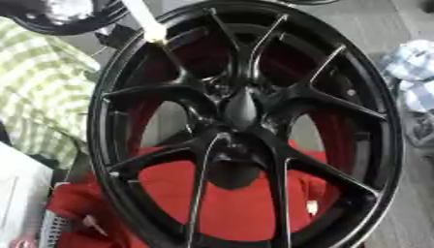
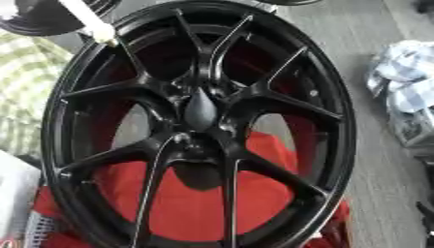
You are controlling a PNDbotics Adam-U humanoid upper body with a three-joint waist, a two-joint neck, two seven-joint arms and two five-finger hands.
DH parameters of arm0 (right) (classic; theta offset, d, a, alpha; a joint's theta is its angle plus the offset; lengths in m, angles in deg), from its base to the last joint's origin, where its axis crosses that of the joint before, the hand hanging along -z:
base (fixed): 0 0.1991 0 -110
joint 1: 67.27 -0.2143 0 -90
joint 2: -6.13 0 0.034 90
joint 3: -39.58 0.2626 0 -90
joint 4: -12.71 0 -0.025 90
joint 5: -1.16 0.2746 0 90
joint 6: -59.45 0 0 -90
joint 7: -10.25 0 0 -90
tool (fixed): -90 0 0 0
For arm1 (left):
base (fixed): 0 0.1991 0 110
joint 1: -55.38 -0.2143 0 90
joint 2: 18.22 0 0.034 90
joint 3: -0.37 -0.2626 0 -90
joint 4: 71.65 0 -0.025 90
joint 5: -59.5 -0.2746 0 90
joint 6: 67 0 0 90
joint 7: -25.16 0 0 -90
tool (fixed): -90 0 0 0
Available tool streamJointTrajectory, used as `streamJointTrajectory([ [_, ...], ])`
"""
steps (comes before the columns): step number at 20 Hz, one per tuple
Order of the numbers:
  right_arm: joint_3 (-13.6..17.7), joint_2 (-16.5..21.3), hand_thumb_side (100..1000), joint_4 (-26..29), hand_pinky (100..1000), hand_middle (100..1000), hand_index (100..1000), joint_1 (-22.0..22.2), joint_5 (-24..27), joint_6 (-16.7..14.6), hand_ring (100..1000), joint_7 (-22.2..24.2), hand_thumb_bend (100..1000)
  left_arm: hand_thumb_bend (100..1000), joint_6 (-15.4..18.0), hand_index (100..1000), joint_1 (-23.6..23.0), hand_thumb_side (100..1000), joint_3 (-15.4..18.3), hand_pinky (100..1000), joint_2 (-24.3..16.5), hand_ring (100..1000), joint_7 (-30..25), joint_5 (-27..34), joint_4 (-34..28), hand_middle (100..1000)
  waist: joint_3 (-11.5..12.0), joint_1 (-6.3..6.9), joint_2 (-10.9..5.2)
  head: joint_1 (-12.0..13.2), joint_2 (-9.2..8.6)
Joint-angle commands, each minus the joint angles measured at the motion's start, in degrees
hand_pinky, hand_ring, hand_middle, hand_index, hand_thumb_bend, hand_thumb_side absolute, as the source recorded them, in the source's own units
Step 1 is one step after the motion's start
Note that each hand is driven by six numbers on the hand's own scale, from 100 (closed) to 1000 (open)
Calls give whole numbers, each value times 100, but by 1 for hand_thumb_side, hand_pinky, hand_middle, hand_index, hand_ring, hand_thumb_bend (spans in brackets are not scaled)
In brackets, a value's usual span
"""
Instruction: Pull the pin out of the wheel hub.
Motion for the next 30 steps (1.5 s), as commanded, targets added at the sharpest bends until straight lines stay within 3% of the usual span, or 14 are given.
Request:
streamJointTrajectory([
  [1,62,71,819,190,963,798,742,29,25,-30,811,-23,100,100,39,524,-712,260,898,519,-560,492,774,481,199,331,48,-19,-168,-112,12],
  [5,88,65,781,221,965,799,743,54,60,-88,812,-28,100,100,211,568,-1677,268,1574,528,-507,507,1612,726,765,368,113,-85,-201,-199,48],
  [9,111,36,768,224,965,800,743,82,97,-185,812,-23,100,100,491,706,-2373,273,1805,590,-278,593,1978,477,956,499,147,-155,-221,-189,60],
  [12,107,24,773,224,965,801,744,85,123,-195,812,-8,100,100,633,903,-2653,527,1894,726,-111,803,1899,237,1072,801,158,-189,-228,-165,48],
  [13,107,17,774,224,966,802,744,83,131,-190,812,-8,100,100,671,929,-2737,637,1905,751,-78,825,1811,75,1139,838,158,-197,-226,-173,34],
  [15,102,4,773,224,965,802,744,83,141,-184,812,-4,100,100,815,951,-2845,775,1935,766,3,839,1581,-318,1242,861,160,-214,-222,-186,27],
  [20,103,-5,766,224,966,803,744,98,138,-201,813,8,100,100,1047,950,-2890,873,2057,758,106,834,1196,-631,1449,860,166,-230,-240,-183,33],
  [22,109,-17,769,224,966,803,744,99,137,-201,814,4,100,100,1019,908,-2876,788,2101,726,136,805,1265,-517,1465,811,165,-230,-246,-174,24],
  [23,113,-21,762,224,967,803,744,103,137,-201,814,1,100,100,967,855,-2863,659,2138,675,168,747,1427,-382,1409,738,167,-232,-250,-174,23],
  [25,115,-12,744,224,968,804,744,107,140,-228,814,5,100,100,984,825,-2882,630,2190,653,320,695,2054,66,995,664,170,-243,-254,-165,25],
  [30,70,23,714,224,970,806,745,98,129,-359,815,114,100,100,1594,804,-3128,644,1961,598,1037,673,3813,1544,-530,640,160,-281,-242,-118,-1],
])
